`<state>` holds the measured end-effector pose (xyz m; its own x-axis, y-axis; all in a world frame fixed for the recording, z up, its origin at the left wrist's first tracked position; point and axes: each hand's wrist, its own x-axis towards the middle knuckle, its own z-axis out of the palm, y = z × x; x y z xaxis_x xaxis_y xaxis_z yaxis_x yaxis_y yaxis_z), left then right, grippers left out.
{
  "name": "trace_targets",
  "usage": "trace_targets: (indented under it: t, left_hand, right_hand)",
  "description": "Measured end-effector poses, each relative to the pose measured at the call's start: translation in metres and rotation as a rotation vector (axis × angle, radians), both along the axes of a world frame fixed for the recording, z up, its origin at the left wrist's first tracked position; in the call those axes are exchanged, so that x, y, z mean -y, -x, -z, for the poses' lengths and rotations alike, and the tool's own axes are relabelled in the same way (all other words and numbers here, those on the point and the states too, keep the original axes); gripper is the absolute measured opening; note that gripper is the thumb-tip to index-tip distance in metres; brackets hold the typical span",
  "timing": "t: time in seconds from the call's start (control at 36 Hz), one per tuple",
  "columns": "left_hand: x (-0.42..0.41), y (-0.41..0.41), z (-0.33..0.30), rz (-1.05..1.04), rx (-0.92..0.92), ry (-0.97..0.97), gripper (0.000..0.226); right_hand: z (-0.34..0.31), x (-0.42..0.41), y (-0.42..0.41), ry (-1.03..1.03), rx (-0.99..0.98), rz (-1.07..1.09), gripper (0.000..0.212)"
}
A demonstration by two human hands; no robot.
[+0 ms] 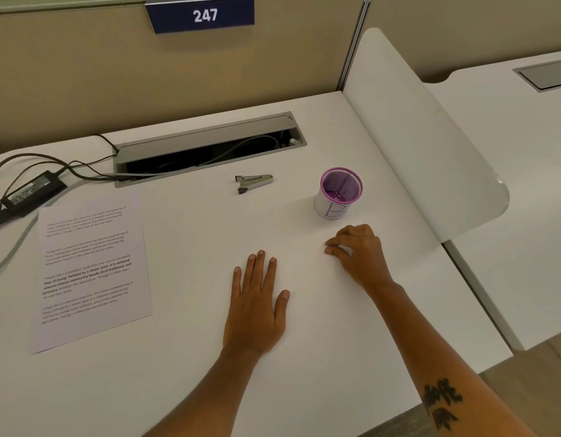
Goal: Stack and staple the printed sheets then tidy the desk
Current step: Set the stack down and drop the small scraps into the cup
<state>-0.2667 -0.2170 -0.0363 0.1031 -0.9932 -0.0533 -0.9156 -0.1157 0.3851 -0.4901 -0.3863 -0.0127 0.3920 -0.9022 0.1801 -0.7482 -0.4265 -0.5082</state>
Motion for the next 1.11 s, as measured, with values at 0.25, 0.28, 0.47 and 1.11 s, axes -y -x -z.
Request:
trace_targets:
  t: [0.25,0.28,0.47,1.11]
  left_hand:
    - [0.000,0.000,0.000,0.000,-0.009,0.001,0.069]
    - [0.000,0.000,0.000,-0.002,-0.011,0.001,0.069]
    - [0.000,0.000,0.001,-0.007,-0.019,0.007,0.069]
    - [0.000,0.000,0.000,-0.006,-0.011,-0.002,0.070]
  right_hand:
    - [-0.001,-0.002,-0.005,0.021,-0.031,-0.006,0.006]
    - [0.000,-0.003,-0.006,0.033,-0.041,-0.009,0.005]
    - [0.011,-0.003,-0.009,0.109,-0.127,-0.026,0.006]
    - [-0.012,-0.010,-0.018,-0.057,-0.358,-0.080,0.014]
